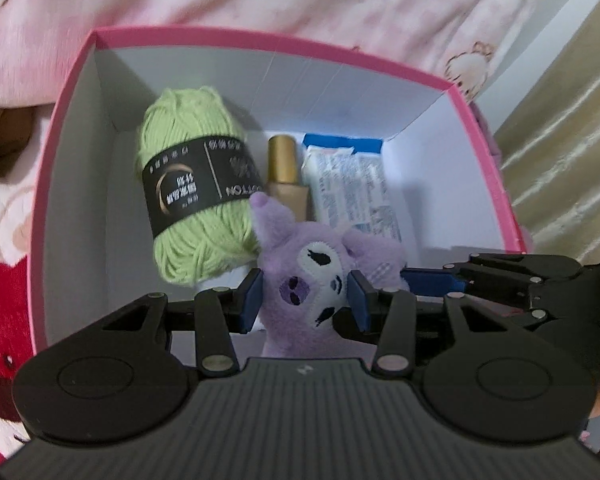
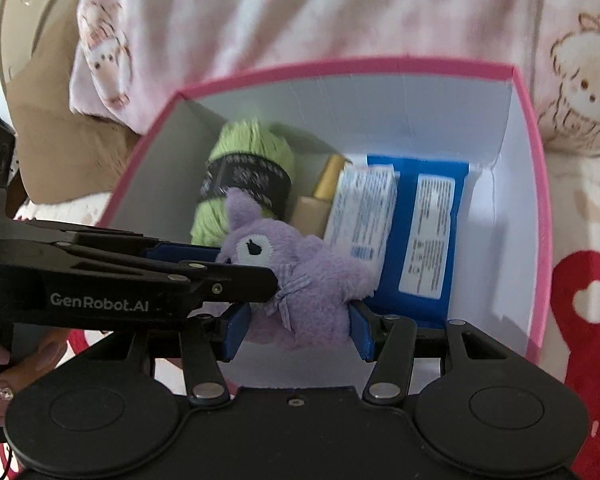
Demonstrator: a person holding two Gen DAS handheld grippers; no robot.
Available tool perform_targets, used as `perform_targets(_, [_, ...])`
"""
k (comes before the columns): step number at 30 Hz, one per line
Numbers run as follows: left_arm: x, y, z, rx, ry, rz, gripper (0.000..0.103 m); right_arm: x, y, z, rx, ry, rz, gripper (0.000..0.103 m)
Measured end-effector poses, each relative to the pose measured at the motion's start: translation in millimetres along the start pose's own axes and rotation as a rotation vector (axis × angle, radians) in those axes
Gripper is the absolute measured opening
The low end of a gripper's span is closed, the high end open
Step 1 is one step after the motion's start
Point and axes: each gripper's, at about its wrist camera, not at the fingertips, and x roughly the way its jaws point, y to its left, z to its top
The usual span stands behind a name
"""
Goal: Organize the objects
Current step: 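Lower the plush toy into the pink box and open both grippers, then withdraw both grippers and move toward the orange makeup sponge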
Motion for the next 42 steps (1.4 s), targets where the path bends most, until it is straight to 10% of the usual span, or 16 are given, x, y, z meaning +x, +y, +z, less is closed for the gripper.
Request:
perform_targets(28, [-168, -75, -58, 0.355, -0.111, 0.092, 0.058, -177, 93, -52, -0.151, -0.142, -0.112, 0.061])
perform_targets(42, [-190, -68, -118, 0.326, -0.09, 0.095, 0.061, -192, 133, -116, -0.257, -0.137, -0.068, 0.072])
